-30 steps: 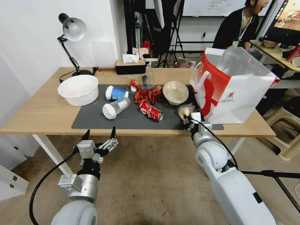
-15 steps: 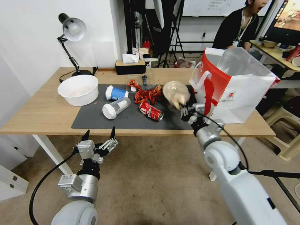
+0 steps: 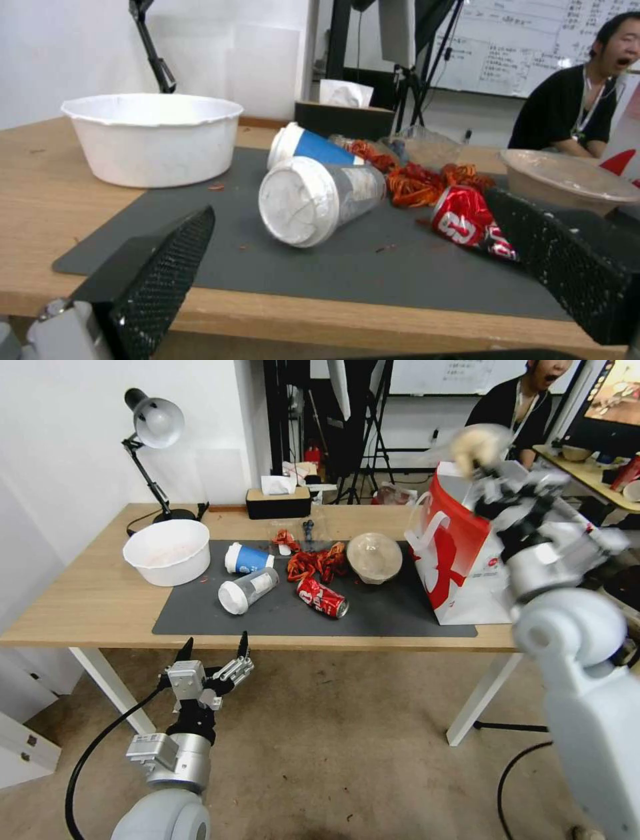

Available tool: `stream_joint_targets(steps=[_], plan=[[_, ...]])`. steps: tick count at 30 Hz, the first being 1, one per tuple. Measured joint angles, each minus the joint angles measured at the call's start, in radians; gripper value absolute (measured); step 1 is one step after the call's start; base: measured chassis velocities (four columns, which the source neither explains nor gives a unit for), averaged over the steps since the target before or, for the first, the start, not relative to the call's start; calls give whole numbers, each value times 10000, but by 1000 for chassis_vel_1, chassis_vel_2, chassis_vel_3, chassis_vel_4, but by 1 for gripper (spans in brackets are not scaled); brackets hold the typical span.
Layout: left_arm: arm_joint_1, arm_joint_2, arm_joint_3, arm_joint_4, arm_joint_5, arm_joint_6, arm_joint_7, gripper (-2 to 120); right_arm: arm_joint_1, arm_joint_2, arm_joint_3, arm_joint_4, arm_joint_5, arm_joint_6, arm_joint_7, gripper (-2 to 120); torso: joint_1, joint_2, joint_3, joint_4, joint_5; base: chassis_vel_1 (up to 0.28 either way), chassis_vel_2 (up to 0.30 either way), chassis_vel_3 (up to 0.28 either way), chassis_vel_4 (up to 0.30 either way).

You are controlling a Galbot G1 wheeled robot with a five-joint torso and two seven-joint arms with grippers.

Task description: Pick up the trash from the table and place it into the takeout bag.

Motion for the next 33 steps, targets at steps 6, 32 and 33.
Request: stream_joint_targets(steps=[6,32,33], plan=[[7,0,22,2,12,-54,11,100,865,-270,-203,-691,734,-2242,1432,8,0,-1,0,0,-2,0,0,0,0],[-35,-1,-11,66,0,-76,20,100,-1140,-458,8,891,1297,1184,-1321,100,0,1,-2,0,-3,0,0,0,0],[-31,0,-16,82,-9,-88,18,100,-1833,-453,26,1281,782,1481,-1690,100,0,1,-2,-2,-3,0,0,0,0]])
